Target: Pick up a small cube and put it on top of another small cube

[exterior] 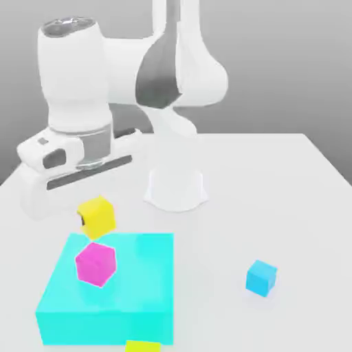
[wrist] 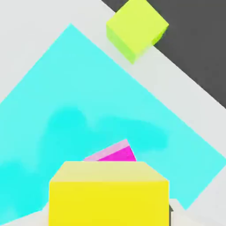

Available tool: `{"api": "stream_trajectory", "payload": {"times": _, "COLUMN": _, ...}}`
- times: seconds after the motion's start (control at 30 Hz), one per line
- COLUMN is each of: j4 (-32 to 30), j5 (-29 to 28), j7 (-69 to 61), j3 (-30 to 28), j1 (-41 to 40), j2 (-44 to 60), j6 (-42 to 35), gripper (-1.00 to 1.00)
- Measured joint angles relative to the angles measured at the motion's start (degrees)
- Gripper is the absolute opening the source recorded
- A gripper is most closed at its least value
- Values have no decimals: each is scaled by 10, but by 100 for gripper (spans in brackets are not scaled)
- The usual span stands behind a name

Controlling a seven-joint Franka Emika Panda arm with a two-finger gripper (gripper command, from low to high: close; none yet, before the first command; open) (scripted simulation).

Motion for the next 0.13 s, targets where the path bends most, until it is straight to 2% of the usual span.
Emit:
{"api": "stream_trajectory", "payload": {"times": 0.03, "j4": -5, "j5": 7, "j7": -5, "j3": -2, "j1": 1, "j2": 17, "j6": 21, "gripper": -100}}
{"api": "stream_trajectory", "payload": {"times": 0.07, "j4": -8, "j5": 11, "j7": -9, "j3": -3, "j1": 1, "j2": 30, "j6": 37, "gripper": 100}}
{"api": "stream_trajectory", "payload": {"times": 0.13, "j4": -8, "j5": 11, "j7": -9, "j3": -3, "j1": 1, "j2": 30, "j6": 37, "gripper": 100}}
